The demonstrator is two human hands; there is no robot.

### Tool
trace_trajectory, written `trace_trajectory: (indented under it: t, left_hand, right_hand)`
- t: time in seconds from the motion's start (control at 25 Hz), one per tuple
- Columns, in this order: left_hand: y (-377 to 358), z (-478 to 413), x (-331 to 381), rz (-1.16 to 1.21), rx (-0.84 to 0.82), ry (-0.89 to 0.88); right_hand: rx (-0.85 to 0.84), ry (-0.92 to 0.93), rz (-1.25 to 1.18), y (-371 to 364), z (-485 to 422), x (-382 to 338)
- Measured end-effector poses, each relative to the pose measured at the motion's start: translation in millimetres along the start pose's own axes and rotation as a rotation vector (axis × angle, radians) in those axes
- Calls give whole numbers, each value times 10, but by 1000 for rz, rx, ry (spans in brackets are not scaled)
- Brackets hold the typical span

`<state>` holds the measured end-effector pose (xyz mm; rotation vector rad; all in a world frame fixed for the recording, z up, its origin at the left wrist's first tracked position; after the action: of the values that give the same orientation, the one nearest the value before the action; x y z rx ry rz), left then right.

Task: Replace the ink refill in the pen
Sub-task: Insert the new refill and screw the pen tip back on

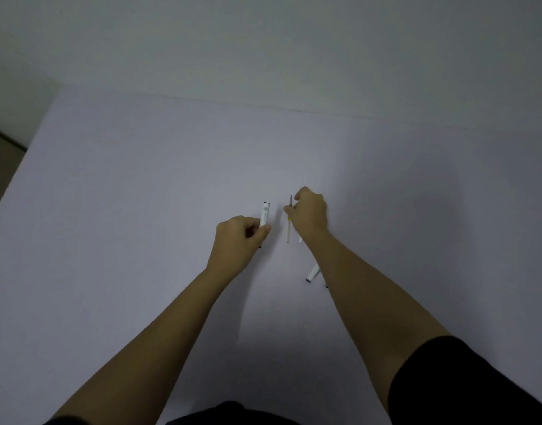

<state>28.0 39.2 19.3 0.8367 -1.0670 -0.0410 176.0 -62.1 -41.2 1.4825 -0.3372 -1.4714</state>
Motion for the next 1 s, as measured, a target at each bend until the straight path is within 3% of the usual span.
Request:
trace_trajectory:
  t: [0.24,0.56,1.0]
  left_hand:
    - [107,4,-32,-7,19,15]
    - [89,213,127,-88,-36,-55]
    - [268,620,606,-138,-9,-188]
  right_hand:
    - [39,-107,-107,55,19,-14]
    - [201,-99,-926,693,279,-186]
    - [184,6,-1022,1103,797,-431]
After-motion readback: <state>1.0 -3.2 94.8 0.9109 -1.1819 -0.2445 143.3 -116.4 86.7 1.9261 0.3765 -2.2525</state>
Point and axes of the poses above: each hand's wrist, its own z-axis away from the middle knuckle, its own y-axis out of the back of the hand, x = y × z, the point moved 9 cm from there along -z, towards the middle knuckle, and after that the axes turned 6 degrees about y, right-handed, at the moved point
